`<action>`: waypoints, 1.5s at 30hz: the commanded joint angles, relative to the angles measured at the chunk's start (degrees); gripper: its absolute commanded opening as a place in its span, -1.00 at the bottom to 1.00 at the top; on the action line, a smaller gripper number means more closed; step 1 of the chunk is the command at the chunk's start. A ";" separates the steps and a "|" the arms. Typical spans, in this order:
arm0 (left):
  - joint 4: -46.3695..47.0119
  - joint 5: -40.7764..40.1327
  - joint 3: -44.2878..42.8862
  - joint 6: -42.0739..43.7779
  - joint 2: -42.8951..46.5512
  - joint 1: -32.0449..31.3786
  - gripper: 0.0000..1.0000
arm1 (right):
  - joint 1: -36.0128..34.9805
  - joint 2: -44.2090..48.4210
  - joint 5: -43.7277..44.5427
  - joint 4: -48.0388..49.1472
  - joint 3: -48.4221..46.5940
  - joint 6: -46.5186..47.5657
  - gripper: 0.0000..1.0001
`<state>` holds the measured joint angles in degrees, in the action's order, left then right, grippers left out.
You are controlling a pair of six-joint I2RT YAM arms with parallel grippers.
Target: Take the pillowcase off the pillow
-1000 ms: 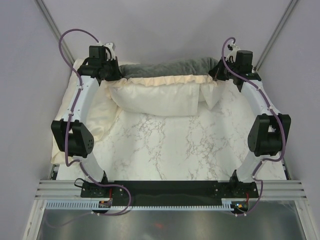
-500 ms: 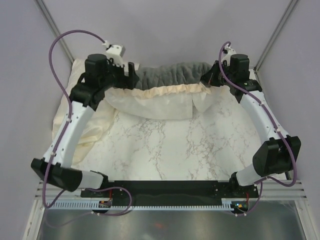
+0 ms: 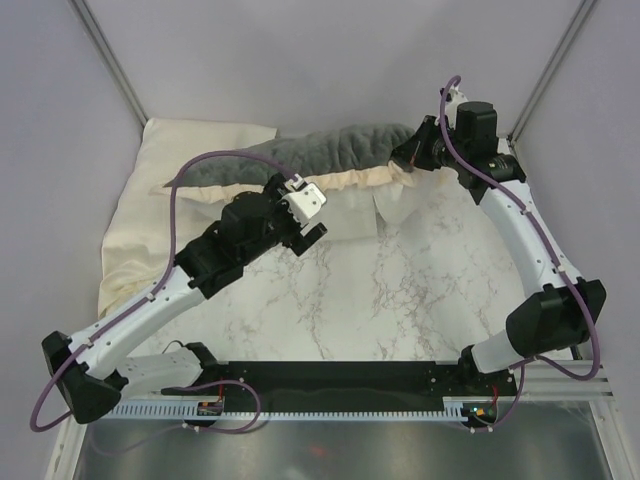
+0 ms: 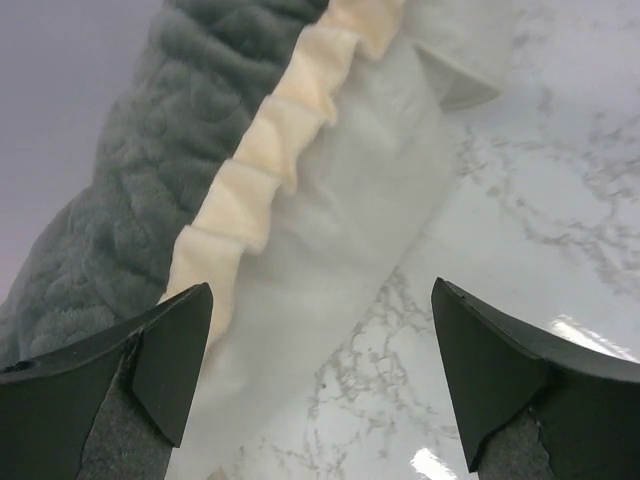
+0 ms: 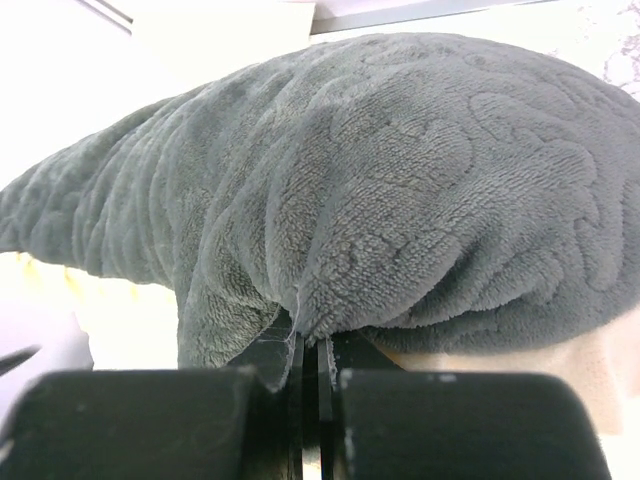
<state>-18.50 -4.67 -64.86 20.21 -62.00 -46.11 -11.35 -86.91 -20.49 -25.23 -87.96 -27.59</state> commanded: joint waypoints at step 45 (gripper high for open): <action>-27.55 20.15 -44.11 0.01 -28.16 3.92 -0.95 | -5.70 21.09 8.67 -10.64 18.24 6.41 -1.00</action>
<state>-50.48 11.99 -104.20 22.68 -84.97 -41.34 -16.47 -62.26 -22.70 -39.44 -74.83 -23.38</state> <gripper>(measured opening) 0.060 0.036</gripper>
